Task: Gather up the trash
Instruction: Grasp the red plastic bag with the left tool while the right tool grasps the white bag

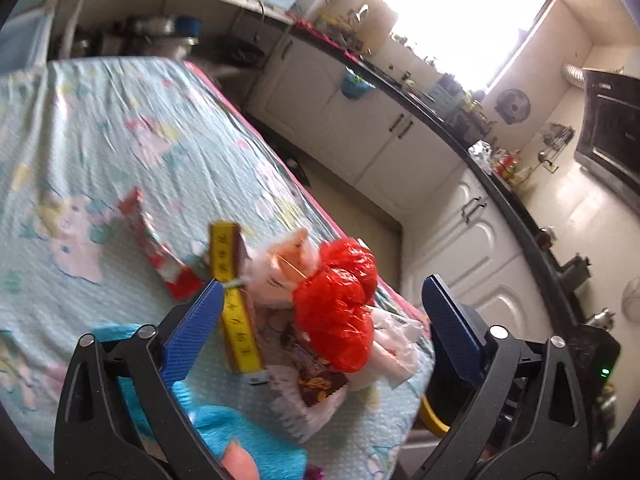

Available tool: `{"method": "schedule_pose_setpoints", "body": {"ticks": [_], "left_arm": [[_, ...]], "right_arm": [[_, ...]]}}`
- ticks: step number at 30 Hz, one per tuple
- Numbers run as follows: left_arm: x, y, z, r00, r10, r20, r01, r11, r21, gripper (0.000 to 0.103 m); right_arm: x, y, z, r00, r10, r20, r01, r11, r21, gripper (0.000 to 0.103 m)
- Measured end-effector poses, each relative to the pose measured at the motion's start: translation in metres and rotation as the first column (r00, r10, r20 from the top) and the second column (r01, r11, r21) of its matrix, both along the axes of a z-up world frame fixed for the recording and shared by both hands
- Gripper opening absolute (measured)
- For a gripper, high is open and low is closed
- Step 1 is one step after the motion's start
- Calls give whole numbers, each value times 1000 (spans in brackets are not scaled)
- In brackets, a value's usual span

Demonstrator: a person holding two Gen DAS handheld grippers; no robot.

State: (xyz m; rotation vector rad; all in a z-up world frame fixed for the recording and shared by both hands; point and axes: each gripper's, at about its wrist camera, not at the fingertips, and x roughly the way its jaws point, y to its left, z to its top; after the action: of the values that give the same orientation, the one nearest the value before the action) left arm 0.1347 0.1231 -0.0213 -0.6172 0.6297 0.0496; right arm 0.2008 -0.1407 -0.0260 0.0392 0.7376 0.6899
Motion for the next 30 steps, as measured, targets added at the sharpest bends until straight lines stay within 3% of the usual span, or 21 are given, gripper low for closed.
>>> {"method": "schedule_pose_setpoints", "body": {"ticks": [11,19,26,30], "left_arm": [[27,-6,-21,995,-76,-69,74,997,-31,72],[30,-7,-29,991,-96,-94,93,995,-29,53],[29,-9,-30,989,-112,-95,111,994,-21,33],[28,-12,-26,989,-128,-78,128,992,-11,21]], "right_arm": [[31,20,-22,987,49,-150,-42,998,51,78],[33,26,-28,976,98,-195,-84,993,78,59],[29,30,-24,979,108,-172,-98,993,64,50],[26,27,-21,983,103,-151,-95,994,60,34]]}}
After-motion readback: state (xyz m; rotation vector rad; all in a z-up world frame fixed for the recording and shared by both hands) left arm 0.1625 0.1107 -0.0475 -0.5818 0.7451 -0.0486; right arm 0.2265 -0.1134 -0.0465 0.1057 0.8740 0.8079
